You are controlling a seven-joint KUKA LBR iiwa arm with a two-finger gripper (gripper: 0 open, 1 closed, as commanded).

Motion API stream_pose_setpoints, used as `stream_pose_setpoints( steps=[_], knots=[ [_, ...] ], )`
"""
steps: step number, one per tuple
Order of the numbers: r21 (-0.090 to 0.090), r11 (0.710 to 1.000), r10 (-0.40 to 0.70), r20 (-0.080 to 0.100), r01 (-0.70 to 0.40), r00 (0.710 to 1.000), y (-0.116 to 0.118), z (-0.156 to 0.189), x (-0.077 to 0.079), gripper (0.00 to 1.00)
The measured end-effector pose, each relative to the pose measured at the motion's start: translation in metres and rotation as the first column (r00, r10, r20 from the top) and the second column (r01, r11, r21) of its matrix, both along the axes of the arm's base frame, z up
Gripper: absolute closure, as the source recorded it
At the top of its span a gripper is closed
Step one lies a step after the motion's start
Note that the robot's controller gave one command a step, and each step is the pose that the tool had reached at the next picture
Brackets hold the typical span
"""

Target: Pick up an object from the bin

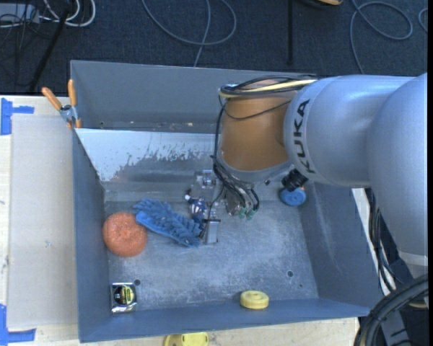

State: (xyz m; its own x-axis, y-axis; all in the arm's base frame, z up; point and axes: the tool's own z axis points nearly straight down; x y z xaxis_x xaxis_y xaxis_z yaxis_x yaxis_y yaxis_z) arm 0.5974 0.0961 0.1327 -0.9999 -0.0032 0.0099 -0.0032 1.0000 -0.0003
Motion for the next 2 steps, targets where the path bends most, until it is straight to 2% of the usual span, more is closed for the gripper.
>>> stream_pose_setpoints(
  steps=[1,2],
  knots=[
    [0.001,1.0,-0.002,0.007,0.002,1.0,0.0,0.005,0.002,0.0],
    [0.001,1.0,0.0,0.015,0.0,1.0,0.01,-0.034,0.01,0.0]
  ],
)
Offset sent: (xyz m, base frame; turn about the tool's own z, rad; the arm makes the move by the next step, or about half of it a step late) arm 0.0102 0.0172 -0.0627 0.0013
